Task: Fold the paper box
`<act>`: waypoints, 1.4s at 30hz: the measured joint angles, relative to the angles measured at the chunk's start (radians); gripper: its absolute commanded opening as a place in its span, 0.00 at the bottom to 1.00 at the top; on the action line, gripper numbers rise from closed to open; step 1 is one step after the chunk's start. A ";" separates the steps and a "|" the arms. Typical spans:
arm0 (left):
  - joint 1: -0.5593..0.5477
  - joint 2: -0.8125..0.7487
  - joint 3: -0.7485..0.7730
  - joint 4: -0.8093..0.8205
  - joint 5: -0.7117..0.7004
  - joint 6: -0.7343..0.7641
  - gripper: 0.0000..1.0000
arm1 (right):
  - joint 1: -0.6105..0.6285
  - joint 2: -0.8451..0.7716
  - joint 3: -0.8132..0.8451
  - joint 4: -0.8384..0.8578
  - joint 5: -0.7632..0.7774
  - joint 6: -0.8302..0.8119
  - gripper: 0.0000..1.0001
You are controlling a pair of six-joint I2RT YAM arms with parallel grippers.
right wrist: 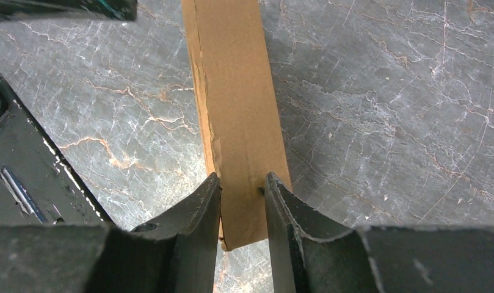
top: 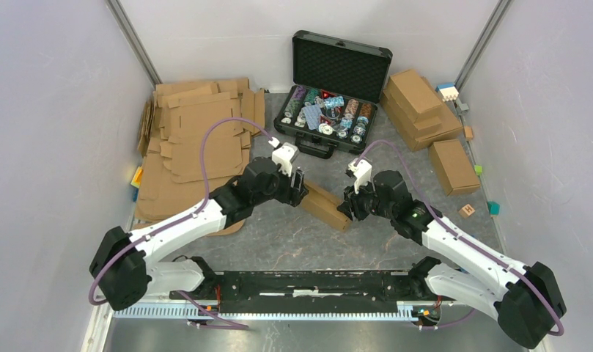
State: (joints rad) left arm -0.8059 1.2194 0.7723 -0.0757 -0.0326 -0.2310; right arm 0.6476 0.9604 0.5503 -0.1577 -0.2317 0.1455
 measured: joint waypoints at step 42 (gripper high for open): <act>0.147 0.157 -0.103 0.258 0.156 -0.075 0.46 | 0.000 -0.097 0.073 -0.035 -0.026 0.053 0.10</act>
State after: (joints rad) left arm -0.6586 1.3766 0.6697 0.1822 0.1230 -0.3058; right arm 0.6476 0.8635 0.6231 -0.1925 -0.2581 0.1982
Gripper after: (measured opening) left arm 0.461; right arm 0.264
